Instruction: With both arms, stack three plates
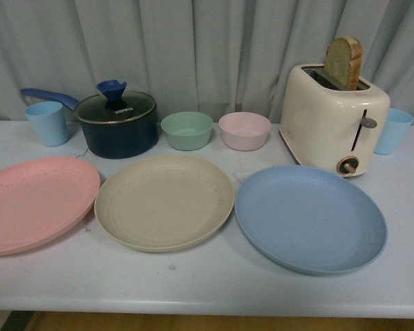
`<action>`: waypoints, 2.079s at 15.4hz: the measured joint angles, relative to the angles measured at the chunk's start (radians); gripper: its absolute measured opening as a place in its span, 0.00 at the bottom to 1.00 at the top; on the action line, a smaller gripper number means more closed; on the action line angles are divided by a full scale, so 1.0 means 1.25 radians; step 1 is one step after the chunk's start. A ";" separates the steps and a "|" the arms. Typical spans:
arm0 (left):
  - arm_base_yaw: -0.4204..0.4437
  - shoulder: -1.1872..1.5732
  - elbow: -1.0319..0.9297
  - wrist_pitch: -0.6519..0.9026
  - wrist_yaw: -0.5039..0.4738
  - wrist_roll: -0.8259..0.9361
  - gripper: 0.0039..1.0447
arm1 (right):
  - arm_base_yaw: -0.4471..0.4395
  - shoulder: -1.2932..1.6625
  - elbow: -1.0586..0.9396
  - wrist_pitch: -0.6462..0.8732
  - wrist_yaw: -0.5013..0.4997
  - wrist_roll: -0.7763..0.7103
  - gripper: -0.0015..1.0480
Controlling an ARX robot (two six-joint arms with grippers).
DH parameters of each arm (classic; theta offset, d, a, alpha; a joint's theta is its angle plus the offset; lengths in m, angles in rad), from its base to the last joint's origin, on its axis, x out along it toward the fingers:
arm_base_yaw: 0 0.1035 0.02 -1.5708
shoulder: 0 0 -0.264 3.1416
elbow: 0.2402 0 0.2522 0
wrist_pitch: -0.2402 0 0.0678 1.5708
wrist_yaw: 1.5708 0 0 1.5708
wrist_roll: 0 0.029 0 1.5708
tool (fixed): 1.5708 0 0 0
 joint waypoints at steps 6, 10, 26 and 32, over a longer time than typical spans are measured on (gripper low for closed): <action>0.000 0.000 0.000 0.000 0.000 0.000 0.94 | 0.000 0.000 0.000 0.000 0.000 0.000 0.94; 0.000 0.000 0.000 0.000 0.000 0.000 0.94 | 0.000 0.000 0.000 0.000 0.000 0.000 0.94; 0.000 0.000 0.000 0.000 0.000 0.000 0.94 | 0.000 0.000 0.000 0.000 0.000 0.000 0.94; 0.000 0.000 0.000 0.000 0.000 0.000 0.94 | 0.000 0.000 0.000 0.000 0.000 0.000 0.94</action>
